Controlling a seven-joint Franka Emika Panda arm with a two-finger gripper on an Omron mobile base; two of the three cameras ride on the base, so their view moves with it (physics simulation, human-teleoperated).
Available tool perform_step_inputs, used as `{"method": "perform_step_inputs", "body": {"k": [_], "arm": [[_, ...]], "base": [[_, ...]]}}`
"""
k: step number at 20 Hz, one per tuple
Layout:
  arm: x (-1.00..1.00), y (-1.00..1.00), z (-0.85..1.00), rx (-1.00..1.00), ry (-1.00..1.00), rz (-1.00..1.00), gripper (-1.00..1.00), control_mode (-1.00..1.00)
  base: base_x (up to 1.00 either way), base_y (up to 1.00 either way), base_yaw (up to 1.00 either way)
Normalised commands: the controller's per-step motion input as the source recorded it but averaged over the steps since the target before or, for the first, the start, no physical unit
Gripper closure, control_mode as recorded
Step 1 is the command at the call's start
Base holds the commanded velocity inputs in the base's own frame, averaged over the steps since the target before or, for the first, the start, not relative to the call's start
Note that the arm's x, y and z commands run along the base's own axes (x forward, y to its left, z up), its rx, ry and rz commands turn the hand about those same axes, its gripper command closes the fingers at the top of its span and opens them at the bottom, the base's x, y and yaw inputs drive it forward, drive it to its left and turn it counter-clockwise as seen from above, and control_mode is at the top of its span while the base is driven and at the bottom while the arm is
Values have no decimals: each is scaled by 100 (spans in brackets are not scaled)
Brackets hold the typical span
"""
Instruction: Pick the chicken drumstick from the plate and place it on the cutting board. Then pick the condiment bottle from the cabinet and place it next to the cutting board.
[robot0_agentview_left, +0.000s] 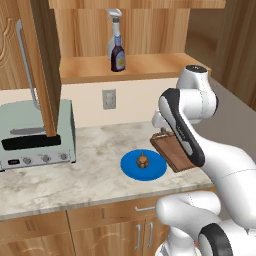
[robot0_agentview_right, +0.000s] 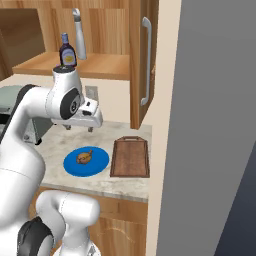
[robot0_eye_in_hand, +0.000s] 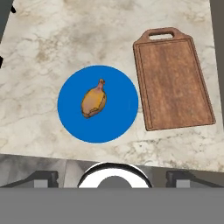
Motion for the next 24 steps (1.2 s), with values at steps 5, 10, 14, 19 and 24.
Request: {"method": "perform_step_inputs", "body": {"k": [5, 10, 14, 19, 24], "arm": [[-10, 18, -20, 0, 0, 0, -100, -100], [-1, 15, -23, 0, 0, 0, -100, -100], [0, 16, -24, 0, 0, 0, -100, -100], [0, 14, -25, 0, 0, 0, -100, -100], [0, 5, -30, 0, 0, 0, -100, -100]], "base": [[0, 0, 0], [0, 0, 0], [0, 0, 0], [0, 0, 0], [0, 0, 0]]}}
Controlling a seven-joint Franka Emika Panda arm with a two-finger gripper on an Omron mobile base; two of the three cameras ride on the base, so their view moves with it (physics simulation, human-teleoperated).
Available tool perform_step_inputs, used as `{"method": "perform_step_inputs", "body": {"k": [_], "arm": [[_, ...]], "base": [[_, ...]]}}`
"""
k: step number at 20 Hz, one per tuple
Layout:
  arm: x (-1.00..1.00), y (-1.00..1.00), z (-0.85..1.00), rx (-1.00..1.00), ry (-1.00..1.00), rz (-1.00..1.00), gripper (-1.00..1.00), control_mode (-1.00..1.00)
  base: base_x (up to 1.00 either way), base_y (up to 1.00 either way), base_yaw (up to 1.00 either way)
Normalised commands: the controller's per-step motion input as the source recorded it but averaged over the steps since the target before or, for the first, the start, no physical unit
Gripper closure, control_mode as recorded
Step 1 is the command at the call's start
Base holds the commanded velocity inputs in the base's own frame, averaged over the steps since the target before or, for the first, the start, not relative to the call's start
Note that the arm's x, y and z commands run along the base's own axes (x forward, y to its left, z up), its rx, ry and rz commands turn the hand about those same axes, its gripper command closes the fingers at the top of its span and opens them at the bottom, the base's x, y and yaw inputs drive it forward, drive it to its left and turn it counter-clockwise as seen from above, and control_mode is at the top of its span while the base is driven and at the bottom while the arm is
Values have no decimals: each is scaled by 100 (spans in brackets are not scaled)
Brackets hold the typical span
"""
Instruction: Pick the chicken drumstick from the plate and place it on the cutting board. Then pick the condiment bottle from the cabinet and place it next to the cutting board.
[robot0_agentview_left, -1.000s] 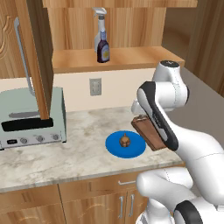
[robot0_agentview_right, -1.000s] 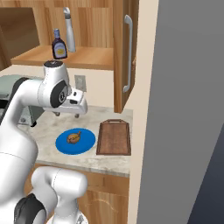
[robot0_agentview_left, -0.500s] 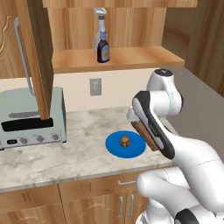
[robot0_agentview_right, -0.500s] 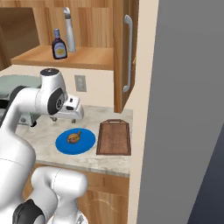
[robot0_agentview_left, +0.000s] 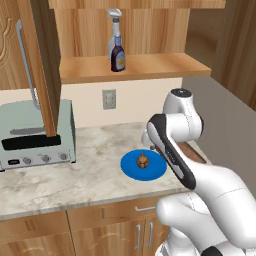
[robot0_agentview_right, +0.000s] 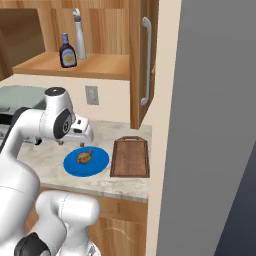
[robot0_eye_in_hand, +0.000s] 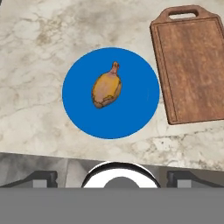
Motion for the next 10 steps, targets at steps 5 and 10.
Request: {"method": "perform_step_inputs", "body": {"k": [5, 10], "arm": [[0, 4, -33, 0, 0, 0, -100, -100], [7, 8, -32, 0, 0, 0, -100, -100]], "base": [[0, 0, 0], [0, 0, 0]]}}
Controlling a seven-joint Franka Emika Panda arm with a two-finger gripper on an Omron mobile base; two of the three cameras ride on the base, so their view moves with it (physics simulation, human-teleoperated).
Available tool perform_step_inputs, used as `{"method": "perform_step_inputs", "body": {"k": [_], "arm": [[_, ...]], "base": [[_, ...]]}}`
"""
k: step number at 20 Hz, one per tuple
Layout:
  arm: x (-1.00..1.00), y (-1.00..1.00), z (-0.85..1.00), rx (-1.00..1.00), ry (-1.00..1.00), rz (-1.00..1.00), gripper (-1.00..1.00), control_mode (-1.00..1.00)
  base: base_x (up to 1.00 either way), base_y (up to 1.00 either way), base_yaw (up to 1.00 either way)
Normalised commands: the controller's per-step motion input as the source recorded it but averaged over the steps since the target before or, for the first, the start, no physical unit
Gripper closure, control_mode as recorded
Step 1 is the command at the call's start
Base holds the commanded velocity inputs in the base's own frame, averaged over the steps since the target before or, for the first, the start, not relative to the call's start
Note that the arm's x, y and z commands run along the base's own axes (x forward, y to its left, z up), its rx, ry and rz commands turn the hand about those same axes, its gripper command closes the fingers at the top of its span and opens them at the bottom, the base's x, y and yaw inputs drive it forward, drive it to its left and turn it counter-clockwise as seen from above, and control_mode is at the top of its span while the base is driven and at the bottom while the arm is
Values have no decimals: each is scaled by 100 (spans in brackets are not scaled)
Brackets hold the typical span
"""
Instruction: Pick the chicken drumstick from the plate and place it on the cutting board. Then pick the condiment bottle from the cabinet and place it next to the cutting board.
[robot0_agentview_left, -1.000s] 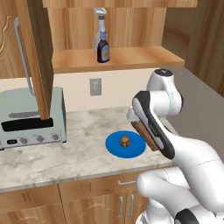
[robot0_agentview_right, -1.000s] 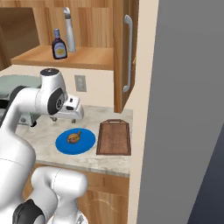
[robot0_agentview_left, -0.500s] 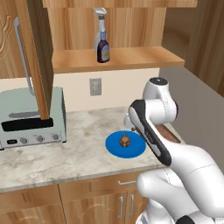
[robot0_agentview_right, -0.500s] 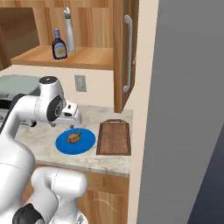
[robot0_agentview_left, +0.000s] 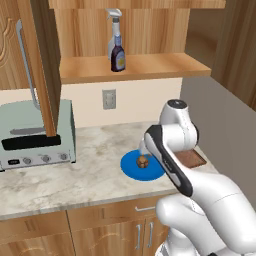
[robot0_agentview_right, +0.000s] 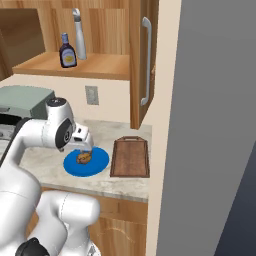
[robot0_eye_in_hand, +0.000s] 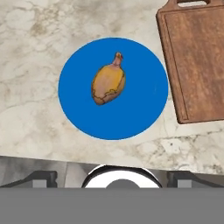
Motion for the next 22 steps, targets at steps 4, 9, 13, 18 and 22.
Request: {"method": "perform_step_inputs", "body": {"k": [4, 9, 13, 18, 22], "arm": [[11, 6, -28, 0, 0, 0, -100, -100], [17, 0, -17, 0, -5, 0, -100, -100], [24, 1, -13, 0, -6, 0, -100, -100], [20, 8, -15, 0, -2, 0, -100, -100], [16, 8, -13, 0, 0, 0, -100, -100]], "base": [[0, 0, 0], [0, 0, 0], [0, 0, 0], [0, 0, 0], [0, 0, 0]]}}
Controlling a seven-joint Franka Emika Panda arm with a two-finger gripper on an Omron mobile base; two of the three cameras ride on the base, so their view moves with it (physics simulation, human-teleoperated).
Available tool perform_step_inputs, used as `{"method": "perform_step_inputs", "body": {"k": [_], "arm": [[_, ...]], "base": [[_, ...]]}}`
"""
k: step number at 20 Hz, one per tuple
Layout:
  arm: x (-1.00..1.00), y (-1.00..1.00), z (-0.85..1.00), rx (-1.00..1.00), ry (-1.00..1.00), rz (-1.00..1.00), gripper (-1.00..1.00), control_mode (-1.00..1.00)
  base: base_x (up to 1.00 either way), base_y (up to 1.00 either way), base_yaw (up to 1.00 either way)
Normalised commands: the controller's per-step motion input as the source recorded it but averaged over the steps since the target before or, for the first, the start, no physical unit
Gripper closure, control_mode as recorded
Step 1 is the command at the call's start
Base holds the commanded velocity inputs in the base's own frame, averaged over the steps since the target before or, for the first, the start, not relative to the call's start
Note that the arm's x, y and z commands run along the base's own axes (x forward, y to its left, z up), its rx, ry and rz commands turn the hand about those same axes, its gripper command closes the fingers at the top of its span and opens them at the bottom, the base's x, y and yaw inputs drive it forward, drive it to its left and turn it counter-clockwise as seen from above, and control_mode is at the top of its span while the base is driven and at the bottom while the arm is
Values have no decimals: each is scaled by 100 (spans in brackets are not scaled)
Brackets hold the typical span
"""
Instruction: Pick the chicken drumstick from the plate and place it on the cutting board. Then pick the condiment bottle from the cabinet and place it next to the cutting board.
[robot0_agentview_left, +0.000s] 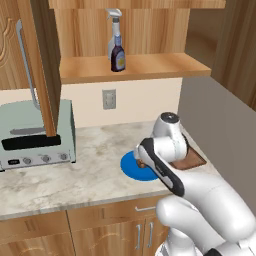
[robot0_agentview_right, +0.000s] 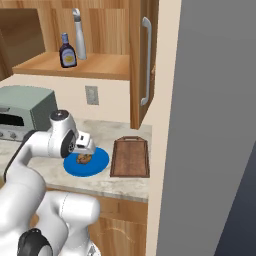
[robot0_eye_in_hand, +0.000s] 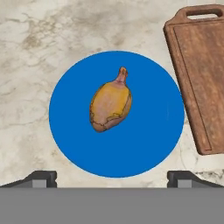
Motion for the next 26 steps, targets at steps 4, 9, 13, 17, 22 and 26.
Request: {"method": "perform_step_inputs", "body": {"k": [4, 9, 13, 17, 22, 26], "arm": [[18, 3, -12, 0, 0, 0, -100, -100], [16, 3, -14, 0, 0, 0, -100, -100], [15, 2, -13, 0, 0, 0, -100, -100], [13, 2, -16, 0, 0, 0, -100, -100], [13, 3, -17, 0, 0, 0, -100, -100], [15, 5, -18, 0, 0, 0, -100, -100]], "base": [[0, 0, 0], [0, 0, 0], [0, 0, 0], [0, 0, 0], [0, 0, 0], [0, 0, 0]]}}
